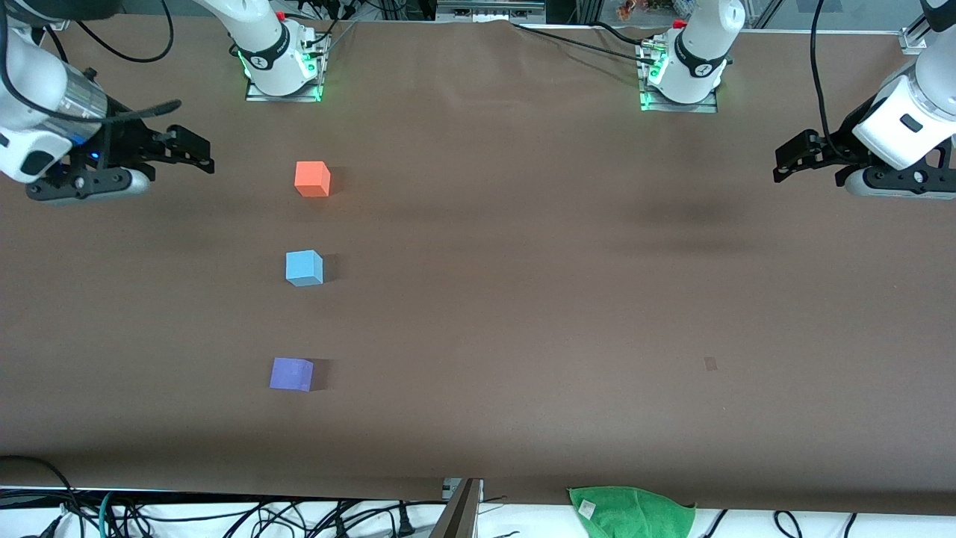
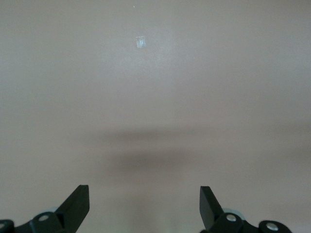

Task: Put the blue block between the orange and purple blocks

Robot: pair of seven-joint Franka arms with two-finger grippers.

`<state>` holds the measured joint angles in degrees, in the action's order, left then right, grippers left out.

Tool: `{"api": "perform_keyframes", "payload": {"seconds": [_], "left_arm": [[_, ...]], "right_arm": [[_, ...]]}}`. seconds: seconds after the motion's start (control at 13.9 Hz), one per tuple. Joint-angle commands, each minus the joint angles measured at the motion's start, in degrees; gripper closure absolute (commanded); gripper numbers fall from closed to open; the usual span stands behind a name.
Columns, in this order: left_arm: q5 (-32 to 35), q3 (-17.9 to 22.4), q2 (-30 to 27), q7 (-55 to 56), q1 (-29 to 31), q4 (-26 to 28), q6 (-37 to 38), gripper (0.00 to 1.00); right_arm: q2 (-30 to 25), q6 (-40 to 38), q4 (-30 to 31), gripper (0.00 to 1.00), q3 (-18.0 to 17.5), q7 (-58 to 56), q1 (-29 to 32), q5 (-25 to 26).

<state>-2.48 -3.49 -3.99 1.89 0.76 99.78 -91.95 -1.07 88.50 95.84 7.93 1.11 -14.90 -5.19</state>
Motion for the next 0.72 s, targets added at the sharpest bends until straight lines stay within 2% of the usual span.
{"api": "perform_keyframes", "payload": {"seconds": [0.0, 0.14, 0.36, 0.65], "left_arm": [[-0.2, 0.1, 0.8, 0.6, -0.3, -1.8, 1.1, 0.0], [-0.2, 0.1, 0.8, 0.6, -0.3, -1.8, 1.1, 0.0], [-0.2, 0.2, 0.8, 0.6, -0.3, -1.8, 1.1, 0.0], [-0.2, 0.1, 0.8, 0.6, -0.3, -1.8, 1.2, 0.0]], "right_arm": [[-2.1, 1.1, 1.9, 0.0, 0.4, -1.5, 0.5, -0.2], [-2.0, 3.3, 2.0, 0.0, 0.0, -1.9, 0.6, 3.1], [-1.9, 4.6, 1.8, 0.0, -0.2, -3.2, 0.4, 5.1], [-1.2, 4.5, 0.7, 0.0, -0.1, -3.7, 0.2, 5.4]]}}
